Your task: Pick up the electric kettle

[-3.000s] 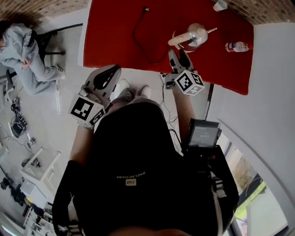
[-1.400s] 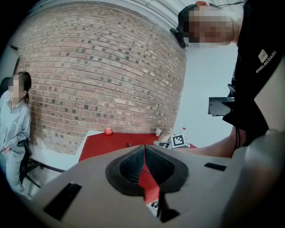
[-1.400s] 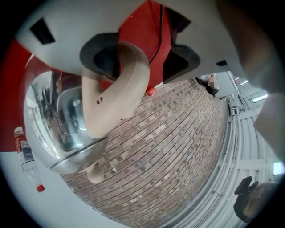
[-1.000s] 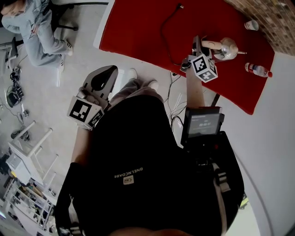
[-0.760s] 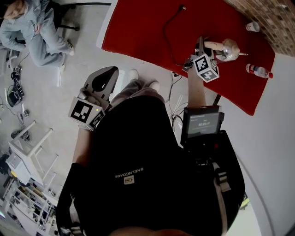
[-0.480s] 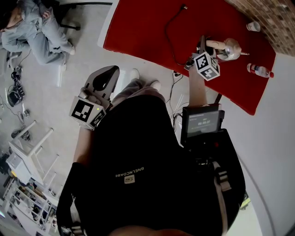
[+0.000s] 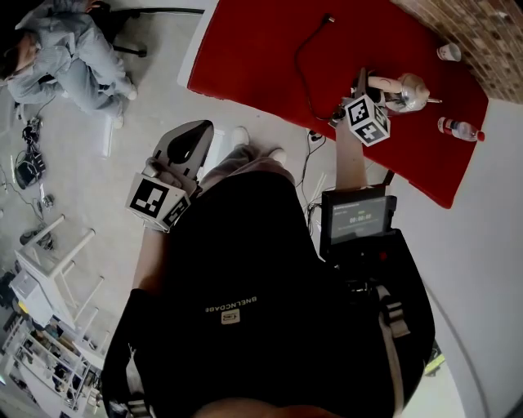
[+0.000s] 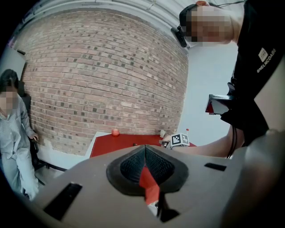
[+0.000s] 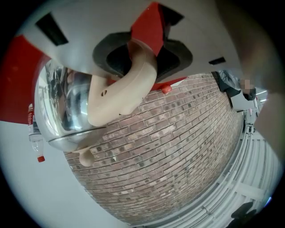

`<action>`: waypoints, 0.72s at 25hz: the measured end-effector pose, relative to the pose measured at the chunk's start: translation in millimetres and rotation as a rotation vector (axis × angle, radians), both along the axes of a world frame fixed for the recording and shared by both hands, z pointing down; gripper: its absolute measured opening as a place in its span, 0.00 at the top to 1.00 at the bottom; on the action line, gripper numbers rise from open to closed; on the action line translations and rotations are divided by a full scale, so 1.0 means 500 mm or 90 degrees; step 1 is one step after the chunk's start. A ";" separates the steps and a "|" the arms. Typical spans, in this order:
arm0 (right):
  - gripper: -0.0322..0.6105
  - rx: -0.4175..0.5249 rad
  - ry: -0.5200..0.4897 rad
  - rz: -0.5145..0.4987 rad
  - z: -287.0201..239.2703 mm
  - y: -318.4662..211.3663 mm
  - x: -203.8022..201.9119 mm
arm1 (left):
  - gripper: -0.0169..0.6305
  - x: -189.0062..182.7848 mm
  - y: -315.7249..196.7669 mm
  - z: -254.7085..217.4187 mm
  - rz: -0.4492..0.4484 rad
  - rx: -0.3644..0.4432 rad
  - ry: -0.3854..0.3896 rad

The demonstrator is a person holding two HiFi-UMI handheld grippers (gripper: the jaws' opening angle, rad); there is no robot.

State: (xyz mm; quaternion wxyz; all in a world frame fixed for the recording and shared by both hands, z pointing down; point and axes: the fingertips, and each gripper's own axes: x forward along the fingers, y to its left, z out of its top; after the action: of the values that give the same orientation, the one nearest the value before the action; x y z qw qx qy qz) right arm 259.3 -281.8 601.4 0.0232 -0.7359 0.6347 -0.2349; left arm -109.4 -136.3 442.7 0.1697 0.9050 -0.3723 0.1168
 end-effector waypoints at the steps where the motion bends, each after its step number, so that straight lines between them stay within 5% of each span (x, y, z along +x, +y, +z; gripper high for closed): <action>1: 0.72 -0.001 0.002 -0.001 -0.001 0.000 -0.001 | 0.96 0.001 -0.001 -0.001 0.001 0.002 0.000; 18: 0.72 0.005 0.035 -0.036 -0.031 -0.013 -0.033 | 0.96 -0.006 -0.009 -0.009 -0.023 0.016 0.018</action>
State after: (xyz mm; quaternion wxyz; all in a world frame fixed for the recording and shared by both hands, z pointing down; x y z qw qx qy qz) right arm 243.1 -288.2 585.6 0.0018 -0.7236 0.6567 -0.2126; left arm -112.6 -140.9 438.1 0.1657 0.9016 -0.3879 0.0963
